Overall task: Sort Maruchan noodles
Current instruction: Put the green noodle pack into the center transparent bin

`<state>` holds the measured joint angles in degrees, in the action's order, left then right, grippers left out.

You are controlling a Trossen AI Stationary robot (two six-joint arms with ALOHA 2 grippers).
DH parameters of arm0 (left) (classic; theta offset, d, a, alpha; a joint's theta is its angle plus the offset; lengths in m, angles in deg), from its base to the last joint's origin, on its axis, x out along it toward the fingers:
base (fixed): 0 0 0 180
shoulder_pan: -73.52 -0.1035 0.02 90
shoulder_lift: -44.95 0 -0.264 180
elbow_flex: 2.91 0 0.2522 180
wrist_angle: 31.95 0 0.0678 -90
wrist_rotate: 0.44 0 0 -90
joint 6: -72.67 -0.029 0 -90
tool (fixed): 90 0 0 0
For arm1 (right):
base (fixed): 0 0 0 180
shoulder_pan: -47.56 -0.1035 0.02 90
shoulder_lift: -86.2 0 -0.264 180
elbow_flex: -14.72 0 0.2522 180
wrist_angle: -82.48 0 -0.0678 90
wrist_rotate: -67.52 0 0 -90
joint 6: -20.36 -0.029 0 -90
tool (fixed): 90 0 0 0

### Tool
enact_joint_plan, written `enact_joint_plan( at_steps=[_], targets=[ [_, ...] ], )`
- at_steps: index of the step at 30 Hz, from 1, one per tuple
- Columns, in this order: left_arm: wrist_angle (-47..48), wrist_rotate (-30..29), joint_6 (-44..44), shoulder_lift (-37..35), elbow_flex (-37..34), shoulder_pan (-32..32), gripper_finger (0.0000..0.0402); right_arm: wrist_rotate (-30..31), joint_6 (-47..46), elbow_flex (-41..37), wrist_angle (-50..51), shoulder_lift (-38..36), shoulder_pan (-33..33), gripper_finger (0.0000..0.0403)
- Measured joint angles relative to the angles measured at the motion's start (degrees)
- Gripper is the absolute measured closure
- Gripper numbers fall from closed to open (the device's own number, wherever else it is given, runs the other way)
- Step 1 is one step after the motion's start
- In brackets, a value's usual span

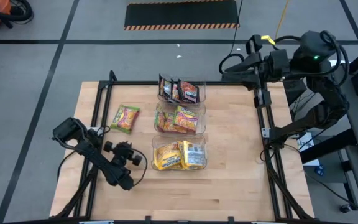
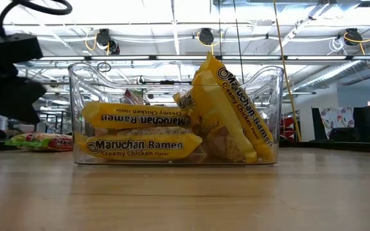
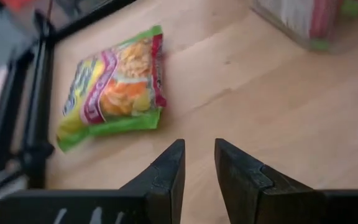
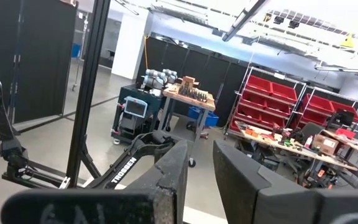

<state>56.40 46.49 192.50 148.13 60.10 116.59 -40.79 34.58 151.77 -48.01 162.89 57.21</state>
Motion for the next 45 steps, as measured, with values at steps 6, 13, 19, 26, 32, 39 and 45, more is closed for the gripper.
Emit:
enact_joint_plan(
  at_steps=[6, 13, 19, 26, 32, 39, 45],
  targets=[
    [0.0, 0.1, -20.1, 0.0, 0.0, -0.2, 0.0307, 0.0, 0.0, 0.0, 0.9, 0.0, 0.0, 0.0332],
    [0.5, 0.0, -23.4, 0.0, -2.2, -0.2, 0.0307, 0.0, 0.2, 0.0, 2.4, -0.1, 0.0, 0.0332],
    [0.1, 0.2, -16.6, 0.0, -6.8, -0.5, 0.0307, 0.0, 0.2, 0.0, 2.7, -0.2, 0.0, 0.0332],
    [-2.6, -0.1, -16.4, 0.0, -8.5, -3.2, 0.0307, 0.0, 0.2, 0.0, 2.7, -0.3, 0.0, 0.0332],
    [-9.5, -0.9, -23.8, 0.0, -8.9, -6.5, 0.0307, 0.1, 0.2, 0.0, 2.7, -0.3, 0.0, 0.0332],
    [-9.4, -4.6, -25.7, 0.0, -9.4, -10.7, 0.0307, 0.1, 0.1, 0.0, 2.7, -0.3, 0.0, 0.0332],
    [-16.6, -5.0, -31.1, -0.2, -12.3, -13.7, 0.0307, 0.1, 0.0, 0.0, 3.2, -0.3, 0.0, 0.0332]
  ],
)
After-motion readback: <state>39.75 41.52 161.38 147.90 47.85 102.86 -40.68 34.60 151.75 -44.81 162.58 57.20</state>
